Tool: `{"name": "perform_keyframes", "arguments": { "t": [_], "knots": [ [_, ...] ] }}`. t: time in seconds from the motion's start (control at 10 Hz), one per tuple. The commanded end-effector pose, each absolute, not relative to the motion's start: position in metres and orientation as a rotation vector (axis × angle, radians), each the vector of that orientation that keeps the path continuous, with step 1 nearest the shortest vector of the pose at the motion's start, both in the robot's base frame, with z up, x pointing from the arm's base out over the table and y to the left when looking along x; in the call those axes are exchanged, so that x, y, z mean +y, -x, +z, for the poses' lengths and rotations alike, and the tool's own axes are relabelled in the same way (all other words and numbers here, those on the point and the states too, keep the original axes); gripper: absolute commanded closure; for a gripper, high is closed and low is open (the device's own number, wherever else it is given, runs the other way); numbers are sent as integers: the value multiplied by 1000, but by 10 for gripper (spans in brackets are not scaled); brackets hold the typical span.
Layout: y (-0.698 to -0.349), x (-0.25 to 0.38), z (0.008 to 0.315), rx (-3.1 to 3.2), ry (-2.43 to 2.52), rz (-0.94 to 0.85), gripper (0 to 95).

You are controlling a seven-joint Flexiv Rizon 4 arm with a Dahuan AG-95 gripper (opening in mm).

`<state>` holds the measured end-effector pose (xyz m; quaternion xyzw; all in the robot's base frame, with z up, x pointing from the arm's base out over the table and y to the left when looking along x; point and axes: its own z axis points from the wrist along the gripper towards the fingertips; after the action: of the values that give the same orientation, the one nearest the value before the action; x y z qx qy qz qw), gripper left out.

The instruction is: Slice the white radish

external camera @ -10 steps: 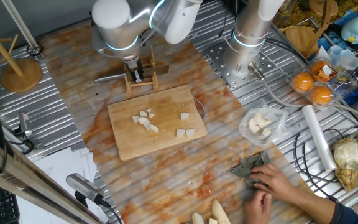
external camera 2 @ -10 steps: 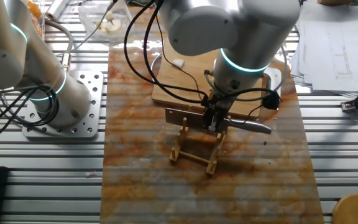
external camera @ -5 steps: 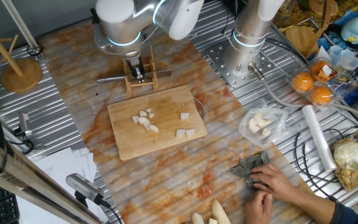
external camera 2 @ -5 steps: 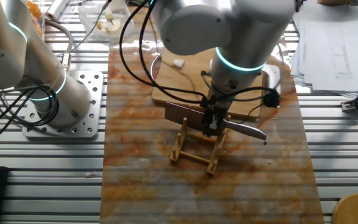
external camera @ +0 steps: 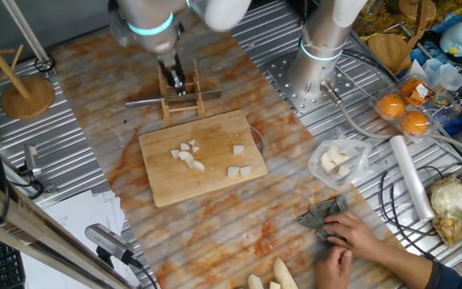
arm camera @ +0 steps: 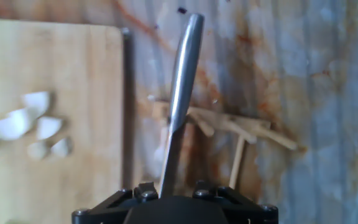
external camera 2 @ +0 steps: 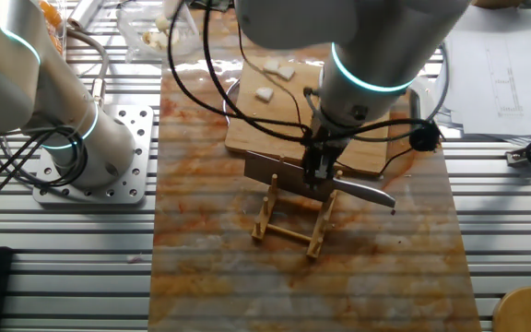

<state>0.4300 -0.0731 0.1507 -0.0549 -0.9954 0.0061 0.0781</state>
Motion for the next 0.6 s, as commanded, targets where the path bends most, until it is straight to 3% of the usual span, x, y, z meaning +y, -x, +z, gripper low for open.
{"name": "perform_keyframes", "arguments": {
  "t": [0.1,0.6],
  "knots": [
    [-421,-55,178,-2999,82,-15,950],
    [-414,-10,195,-3001,-69,-44,950]
  ]
}}
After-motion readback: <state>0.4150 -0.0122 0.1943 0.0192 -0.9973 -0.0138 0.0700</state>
